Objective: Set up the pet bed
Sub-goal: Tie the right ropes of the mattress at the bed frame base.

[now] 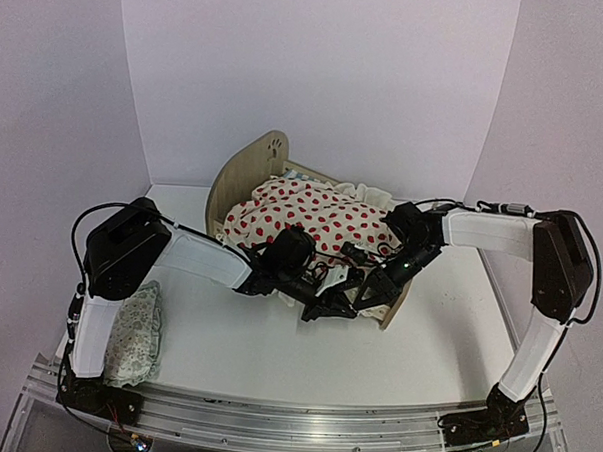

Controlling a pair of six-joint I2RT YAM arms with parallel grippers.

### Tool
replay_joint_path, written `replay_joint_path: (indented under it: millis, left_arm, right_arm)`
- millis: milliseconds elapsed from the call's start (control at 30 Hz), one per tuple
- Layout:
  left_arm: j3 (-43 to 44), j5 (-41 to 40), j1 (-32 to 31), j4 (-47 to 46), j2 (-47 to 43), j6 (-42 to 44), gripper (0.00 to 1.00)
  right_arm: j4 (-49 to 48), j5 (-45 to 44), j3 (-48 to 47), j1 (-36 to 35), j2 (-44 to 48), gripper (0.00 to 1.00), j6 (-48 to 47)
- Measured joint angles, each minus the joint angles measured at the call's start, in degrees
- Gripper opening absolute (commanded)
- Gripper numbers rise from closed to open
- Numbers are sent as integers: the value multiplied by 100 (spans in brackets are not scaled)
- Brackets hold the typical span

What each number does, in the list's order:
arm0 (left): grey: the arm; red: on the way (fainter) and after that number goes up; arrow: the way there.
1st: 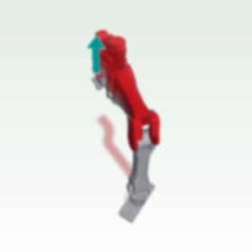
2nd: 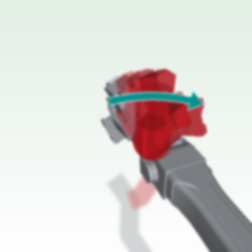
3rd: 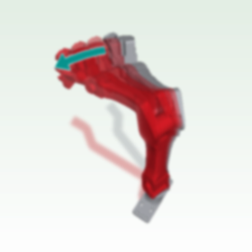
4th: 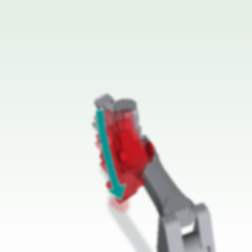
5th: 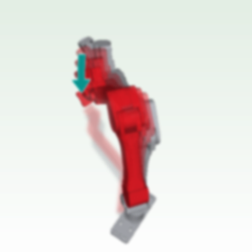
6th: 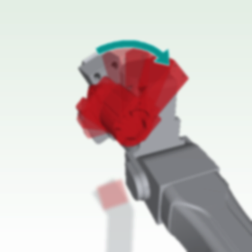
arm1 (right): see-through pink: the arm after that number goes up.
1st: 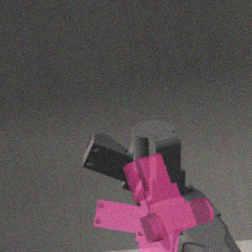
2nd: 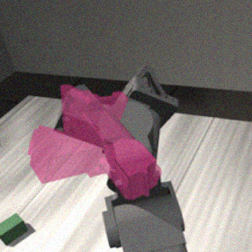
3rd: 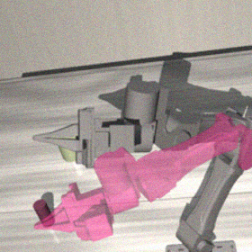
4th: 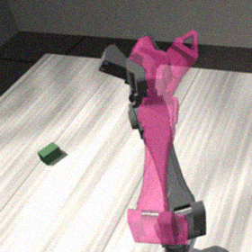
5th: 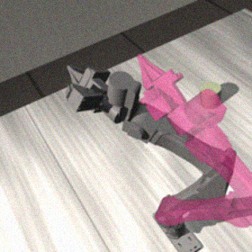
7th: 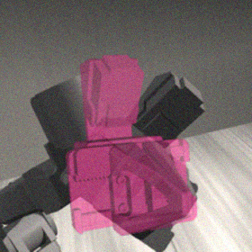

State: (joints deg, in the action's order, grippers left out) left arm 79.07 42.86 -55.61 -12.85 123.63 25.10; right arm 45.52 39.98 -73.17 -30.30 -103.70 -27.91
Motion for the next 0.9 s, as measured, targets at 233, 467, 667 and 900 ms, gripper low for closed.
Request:
replay_joint_path:
  millis: [233,467,667,900]
  left_arm:
    - [155,-83,-23,249,0,-78,0]
    - [159,-92,-33,359,0,-82,0]
    - [159,-108,-35,390,0,-63,0]
    - [163,-117,-35,385,0,-113,20]
  right_arm:
    - [11,100,93,7,0,22,-248]
    - [38,82,99,7,0,6,-348]
    - [49,81,97,7,0,0,-359]
    - [59,109,97,12,-2,0,-337]
